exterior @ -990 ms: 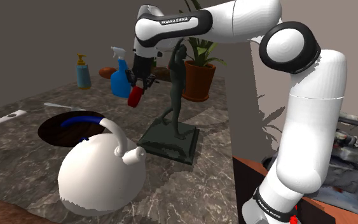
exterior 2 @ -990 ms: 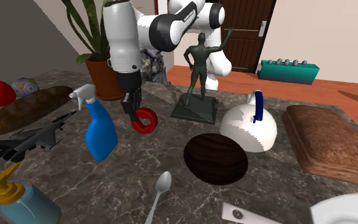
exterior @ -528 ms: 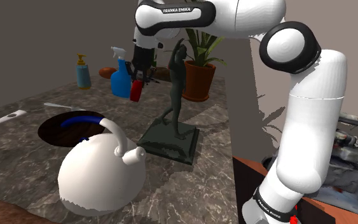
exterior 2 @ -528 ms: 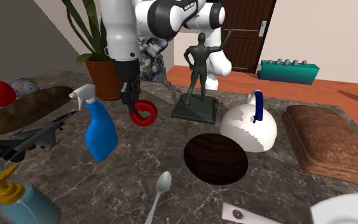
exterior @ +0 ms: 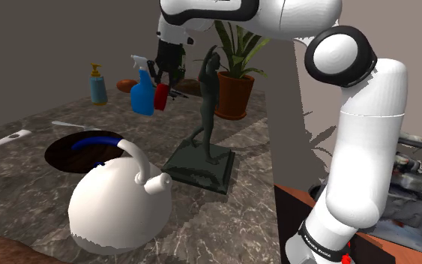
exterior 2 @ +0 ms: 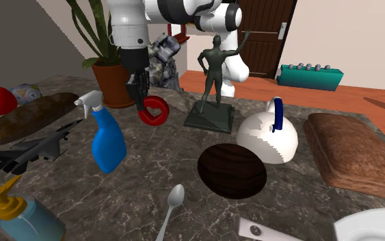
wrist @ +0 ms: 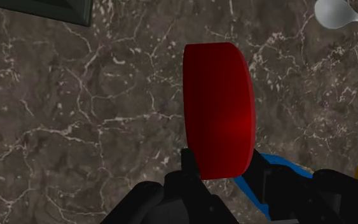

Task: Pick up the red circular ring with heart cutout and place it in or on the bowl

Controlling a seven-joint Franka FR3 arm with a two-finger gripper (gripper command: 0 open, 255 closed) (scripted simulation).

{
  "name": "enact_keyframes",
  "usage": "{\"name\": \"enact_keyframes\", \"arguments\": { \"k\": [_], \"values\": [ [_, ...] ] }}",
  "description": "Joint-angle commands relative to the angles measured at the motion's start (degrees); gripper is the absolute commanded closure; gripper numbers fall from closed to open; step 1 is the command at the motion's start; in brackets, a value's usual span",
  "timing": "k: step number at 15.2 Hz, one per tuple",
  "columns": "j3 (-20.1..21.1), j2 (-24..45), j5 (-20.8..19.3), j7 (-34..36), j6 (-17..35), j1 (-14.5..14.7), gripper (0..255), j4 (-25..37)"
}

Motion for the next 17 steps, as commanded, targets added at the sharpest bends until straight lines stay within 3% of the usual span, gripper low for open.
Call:
{"name": "enact_keyframes", "arguments": {
  "k": [1,4,11,17],
  "values": [
    [0.0,0.66,-0.15,0.08,-1.97,0.11,255,2.63],
    [0.02,1.37,-0.31,0.25,-4.43,0.3,255,5.8],
    [2.68,0.91,-1.81,8.87,-4.41,6.36,255,5.65],
    [4.86,3.22,-3.86,16.48,-5.78,12.22,255,9.43]
  ]
}}
